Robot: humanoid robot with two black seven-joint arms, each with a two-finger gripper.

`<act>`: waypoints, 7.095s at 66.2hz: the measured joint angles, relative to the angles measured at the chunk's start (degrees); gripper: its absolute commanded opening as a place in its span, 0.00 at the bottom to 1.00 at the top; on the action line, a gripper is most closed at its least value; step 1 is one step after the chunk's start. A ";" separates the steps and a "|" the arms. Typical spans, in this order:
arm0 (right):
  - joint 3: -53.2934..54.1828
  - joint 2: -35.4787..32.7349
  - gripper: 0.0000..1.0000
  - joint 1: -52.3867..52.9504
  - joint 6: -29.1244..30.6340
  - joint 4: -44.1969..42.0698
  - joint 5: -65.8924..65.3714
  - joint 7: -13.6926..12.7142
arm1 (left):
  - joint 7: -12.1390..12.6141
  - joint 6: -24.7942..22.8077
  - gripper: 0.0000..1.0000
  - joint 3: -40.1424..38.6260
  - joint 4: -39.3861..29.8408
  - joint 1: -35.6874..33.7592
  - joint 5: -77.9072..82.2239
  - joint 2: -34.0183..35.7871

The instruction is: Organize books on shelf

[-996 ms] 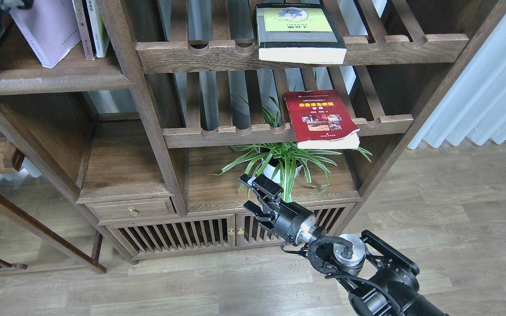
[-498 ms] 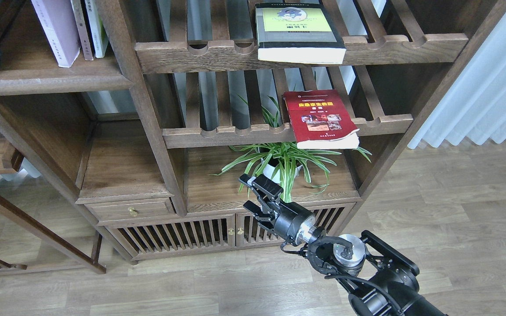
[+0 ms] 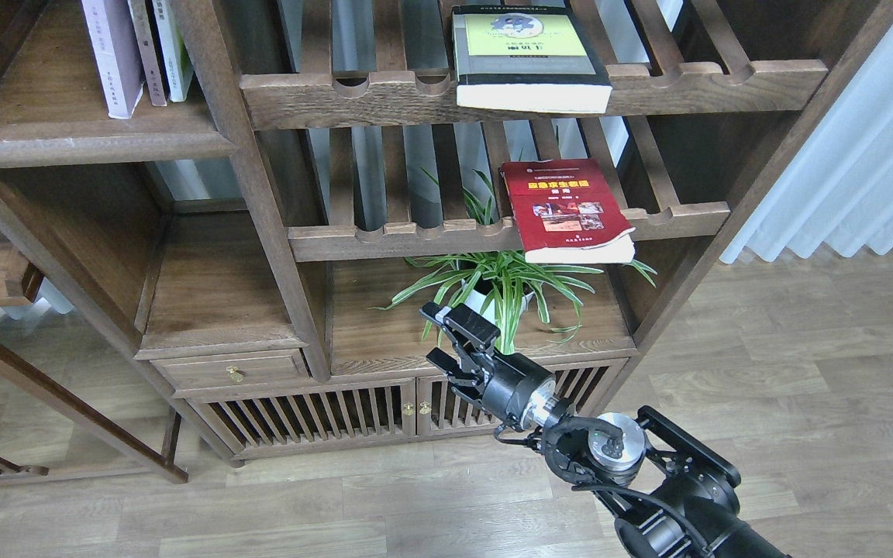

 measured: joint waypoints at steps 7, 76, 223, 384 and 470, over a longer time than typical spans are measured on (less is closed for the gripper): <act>0.00 0.00 0.99 0.00 0.01 0.06 0.02 0.00 | -0.11 0.00 0.99 -0.11 -0.29 -0.01 -2.70 -0.32; 1.05 0.00 0.99 0.36 -0.01 0.36 -0.01 0.10 | 0.85 -0.01 0.99 -3.78 -28.79 12.65 -5.86 -0.47; 15.39 0.00 0.99 0.62 -0.76 -0.50 0.02 12.39 | 3.09 0.00 1.00 4.64 -28.71 58.51 -0.83 -10.80; 20.42 -0.01 0.04 6.28 -2.34 -7.34 0.63 21.26 | 3.09 0.00 1.00 4.42 -28.35 58.21 -0.91 -11.61; 7.43 -1.46 0.04 -11.40 18.87 4.41 -1.36 -2.54 | 21.33 0.00 0.97 14.66 -28.55 54.91 -21.41 -8.82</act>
